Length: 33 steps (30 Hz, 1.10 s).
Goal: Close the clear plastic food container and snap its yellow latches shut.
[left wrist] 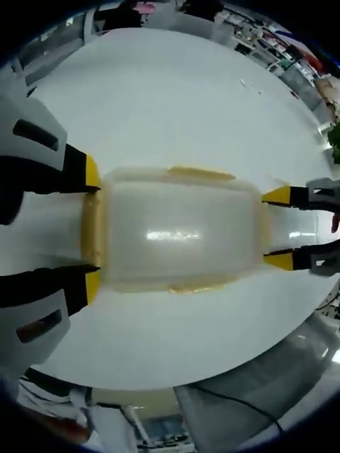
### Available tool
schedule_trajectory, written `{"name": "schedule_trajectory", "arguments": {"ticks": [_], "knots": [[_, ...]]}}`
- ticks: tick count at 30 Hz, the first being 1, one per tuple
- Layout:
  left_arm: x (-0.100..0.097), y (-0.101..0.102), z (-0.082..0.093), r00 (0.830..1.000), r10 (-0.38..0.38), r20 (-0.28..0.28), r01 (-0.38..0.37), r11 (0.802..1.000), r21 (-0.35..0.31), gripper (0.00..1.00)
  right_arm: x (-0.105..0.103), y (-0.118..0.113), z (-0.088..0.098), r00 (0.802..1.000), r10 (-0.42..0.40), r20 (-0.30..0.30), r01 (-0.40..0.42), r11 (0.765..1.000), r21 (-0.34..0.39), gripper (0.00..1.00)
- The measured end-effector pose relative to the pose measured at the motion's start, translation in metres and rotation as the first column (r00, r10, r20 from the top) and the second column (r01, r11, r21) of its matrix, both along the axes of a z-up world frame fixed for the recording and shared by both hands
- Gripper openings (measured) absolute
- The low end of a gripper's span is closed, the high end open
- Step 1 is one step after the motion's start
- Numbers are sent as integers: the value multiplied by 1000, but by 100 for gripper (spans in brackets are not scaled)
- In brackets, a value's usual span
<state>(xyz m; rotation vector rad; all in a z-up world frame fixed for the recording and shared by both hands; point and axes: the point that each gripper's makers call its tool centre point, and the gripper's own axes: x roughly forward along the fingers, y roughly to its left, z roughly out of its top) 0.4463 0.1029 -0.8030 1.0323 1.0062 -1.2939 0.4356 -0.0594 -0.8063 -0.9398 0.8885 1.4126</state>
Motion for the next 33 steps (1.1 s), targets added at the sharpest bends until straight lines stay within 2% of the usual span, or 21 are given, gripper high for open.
{"name": "schedule_trajectory", "arguments": {"ticks": [7, 10, 18, 20, 22, 25, 30, 33], "knots": [[-2, 0, -1, 1000, 16, 6, -16, 1000, 22, 39, 0, -1, 1, 1000, 25, -6, -26, 998, -49, 35], [-2, 1, 0, 999, 48, 16, -48, 999, 11, 38, 0, -1, 1, 1000, 17, -4, -17, 999, -43, 35], [-2, 1, 2, 995, 73, 65, -74, 997, 8, 37, 1, -1, 1, 1000, -6, 4, 6, 1000, -27, 34], [-4, 0, 2, 995, 78, 58, -80, 997, 19, 37, 1, -1, 1, 1000, -4, 8, 4, 1000, -26, 34], [-4, 1, 2, 995, 82, 62, -84, 996, 24, 37, 3, 0, 2, 999, 13, 40, -12, 1000, -24, 34], [-6, 2, 2, 994, 92, 55, -94, 995, 19, 37, 0, 0, 4, 1000, 4, 26, -4, 1000, -9, 34], [-12, 6, 3, 993, 107, 48, -109, 993, 37, 37, -2, 4, 12, 999, 25, 38, -25, 1000, 4, 34], [-12, 6, 7, 993, 109, 56, -110, 994, 26, 37, -1, 4, 12, 999, 25, 40, -26, 1000, 3, 34]]}}
